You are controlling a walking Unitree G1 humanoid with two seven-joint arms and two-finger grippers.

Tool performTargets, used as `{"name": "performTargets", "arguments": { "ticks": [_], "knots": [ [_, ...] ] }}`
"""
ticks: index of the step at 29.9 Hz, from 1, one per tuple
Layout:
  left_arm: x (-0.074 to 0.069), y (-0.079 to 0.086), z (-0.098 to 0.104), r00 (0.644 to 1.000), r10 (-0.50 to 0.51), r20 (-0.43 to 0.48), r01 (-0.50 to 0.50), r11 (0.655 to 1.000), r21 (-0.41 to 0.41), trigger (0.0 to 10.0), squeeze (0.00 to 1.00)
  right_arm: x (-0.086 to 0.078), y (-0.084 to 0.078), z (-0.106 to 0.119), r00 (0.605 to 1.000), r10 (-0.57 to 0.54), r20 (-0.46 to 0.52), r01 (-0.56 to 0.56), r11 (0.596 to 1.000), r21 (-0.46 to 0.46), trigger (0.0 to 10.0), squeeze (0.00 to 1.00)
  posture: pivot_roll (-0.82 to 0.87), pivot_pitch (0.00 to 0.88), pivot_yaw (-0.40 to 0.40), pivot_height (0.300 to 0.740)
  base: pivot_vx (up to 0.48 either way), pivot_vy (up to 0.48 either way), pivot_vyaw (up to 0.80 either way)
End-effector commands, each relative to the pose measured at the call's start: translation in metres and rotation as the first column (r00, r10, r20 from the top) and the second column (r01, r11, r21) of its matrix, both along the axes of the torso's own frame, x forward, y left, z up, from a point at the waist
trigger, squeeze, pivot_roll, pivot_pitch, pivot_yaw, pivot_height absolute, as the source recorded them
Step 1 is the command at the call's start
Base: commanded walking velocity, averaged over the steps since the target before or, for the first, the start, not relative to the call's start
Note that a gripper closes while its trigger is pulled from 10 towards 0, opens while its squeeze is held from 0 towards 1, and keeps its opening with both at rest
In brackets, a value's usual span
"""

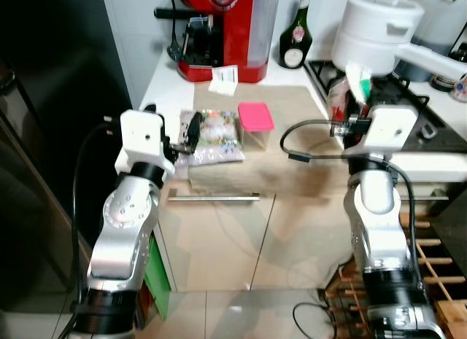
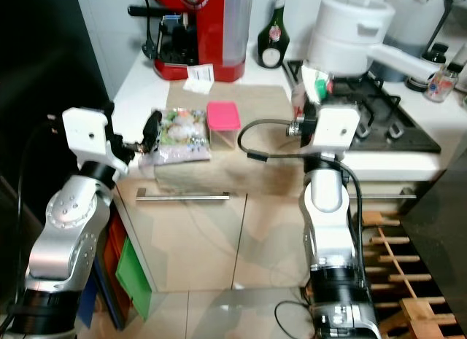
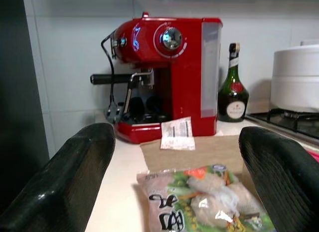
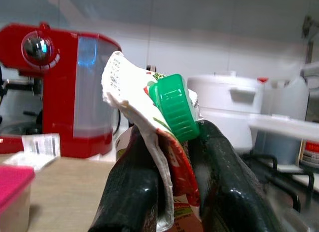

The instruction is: Restocking fridge

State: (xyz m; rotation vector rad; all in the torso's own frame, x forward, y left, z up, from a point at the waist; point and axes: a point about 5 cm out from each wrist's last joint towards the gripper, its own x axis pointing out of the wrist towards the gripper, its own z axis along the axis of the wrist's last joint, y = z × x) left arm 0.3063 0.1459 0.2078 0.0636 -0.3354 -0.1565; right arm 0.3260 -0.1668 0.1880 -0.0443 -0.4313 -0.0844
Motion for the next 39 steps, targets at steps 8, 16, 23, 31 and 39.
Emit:
{"name": "performTargets", "arguments": {
  "ticks": [8, 16, 23, 31, 39],
  "knots": [
    [0.003, -0.007, 0.004, 1.000, 0.007, 0.021, -0.007, 1.000, -0.018, 10.0, 0.00, 0.008, -0.002, 0.000, 0.997, 0.061, -0.044, -0.058, 0.997, 0.051, 10.0, 0.00, -0.12, 0.000, 0.003, 0.740, -0.284, 0.000, 0.00],
    [0.003, -0.007, 0.004, 1.000, 0.007, 0.022, -0.006, 1.000, -0.019, 10.0, 0.00, 0.007, 0.000, -0.001, 0.997, 0.064, -0.044, -0.062, 0.997, 0.050, 10.0, 0.00, -0.12, 0.000, 0.005, 0.740, -0.277, 0.000, 0.00],
    [0.001, -0.010, 0.000, 1.000, 0.004, 0.008, -0.004, 1.000, -0.013, 10.0, 0.00, 0.006, 0.005, -0.016, 0.988, 0.108, -0.110, -0.102, 0.993, 0.058, 10.0, 0.00, -0.11, 0.000, 0.005, 0.740, -0.276, 0.000, 0.00],
    [-0.005, -0.015, -0.007, 1.000, 0.001, -0.019, -0.002, 0.999, -0.041, 10.0, 0.00, 0.005, -0.006, -0.020, 0.987, 0.077, -0.140, -0.068, 0.995, 0.069, 10.0, 0.00, -0.10, 0.000, -0.002, 0.740, -0.350, 0.000, 0.00],
    [-0.006, -0.019, -0.011, 0.999, -0.021, -0.028, 0.019, 0.998, -0.060, 10.0, 0.00, 0.007, -0.007, -0.021, 0.984, 0.099, -0.150, -0.093, 0.995, 0.046, 10.0, 0.00, -0.11, 0.000, -0.010, 0.740, -0.321, 0.000, 0.00]
  ]
}}
